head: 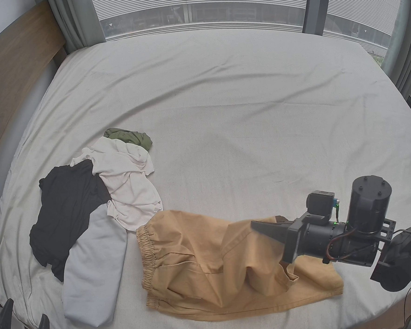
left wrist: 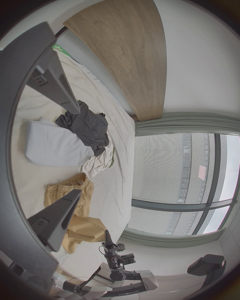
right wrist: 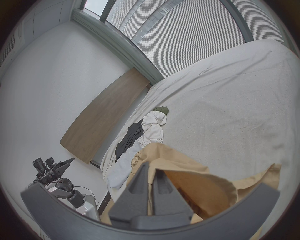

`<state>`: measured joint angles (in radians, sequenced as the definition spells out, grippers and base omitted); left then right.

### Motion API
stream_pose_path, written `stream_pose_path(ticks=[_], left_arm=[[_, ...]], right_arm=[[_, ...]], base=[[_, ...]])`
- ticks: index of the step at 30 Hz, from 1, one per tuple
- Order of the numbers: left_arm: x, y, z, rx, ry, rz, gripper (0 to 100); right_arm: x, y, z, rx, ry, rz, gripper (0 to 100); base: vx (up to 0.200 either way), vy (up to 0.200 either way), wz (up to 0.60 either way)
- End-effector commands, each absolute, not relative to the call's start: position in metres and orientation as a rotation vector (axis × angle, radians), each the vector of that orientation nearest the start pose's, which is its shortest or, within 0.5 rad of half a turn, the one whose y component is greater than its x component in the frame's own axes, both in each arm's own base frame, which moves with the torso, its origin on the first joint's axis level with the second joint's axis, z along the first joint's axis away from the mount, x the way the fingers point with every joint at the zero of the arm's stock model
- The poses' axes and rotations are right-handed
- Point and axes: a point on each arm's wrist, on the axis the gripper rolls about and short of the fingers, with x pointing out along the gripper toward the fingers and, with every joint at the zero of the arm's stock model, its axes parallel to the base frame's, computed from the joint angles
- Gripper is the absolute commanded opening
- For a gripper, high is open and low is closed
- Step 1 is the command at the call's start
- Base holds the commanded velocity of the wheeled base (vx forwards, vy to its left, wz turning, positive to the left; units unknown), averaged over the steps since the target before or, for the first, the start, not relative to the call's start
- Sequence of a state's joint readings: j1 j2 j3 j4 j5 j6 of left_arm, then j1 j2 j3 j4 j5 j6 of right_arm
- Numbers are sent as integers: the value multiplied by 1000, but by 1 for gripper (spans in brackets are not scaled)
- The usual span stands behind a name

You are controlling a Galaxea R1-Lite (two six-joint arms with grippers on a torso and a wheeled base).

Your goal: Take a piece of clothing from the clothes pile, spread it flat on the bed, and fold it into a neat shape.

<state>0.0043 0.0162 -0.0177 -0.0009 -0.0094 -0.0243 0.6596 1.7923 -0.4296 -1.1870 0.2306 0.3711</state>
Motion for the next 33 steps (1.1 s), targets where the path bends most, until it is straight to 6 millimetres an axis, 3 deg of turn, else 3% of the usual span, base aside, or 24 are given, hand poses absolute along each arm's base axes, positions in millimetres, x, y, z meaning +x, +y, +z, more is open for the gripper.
stream_pose_path(ticks=[1,5,15,33], left_arm=[[-23,0,76,-26,-1,-5,100],[-23,0,75,-28,0,-5,100],[-23,0,76,-28,-1,-5,100],[-23,-1,75,3,0,-17,100]], right_arm=[[220,146,122,316,310,790,0],[224,130,129,334,297,784,0],[226,93,115,357,355,747,0],[223,76,119,363,336,697,0]], base=[[0,0,0],[0,0,0],[0,0,0],[0,0,0]])
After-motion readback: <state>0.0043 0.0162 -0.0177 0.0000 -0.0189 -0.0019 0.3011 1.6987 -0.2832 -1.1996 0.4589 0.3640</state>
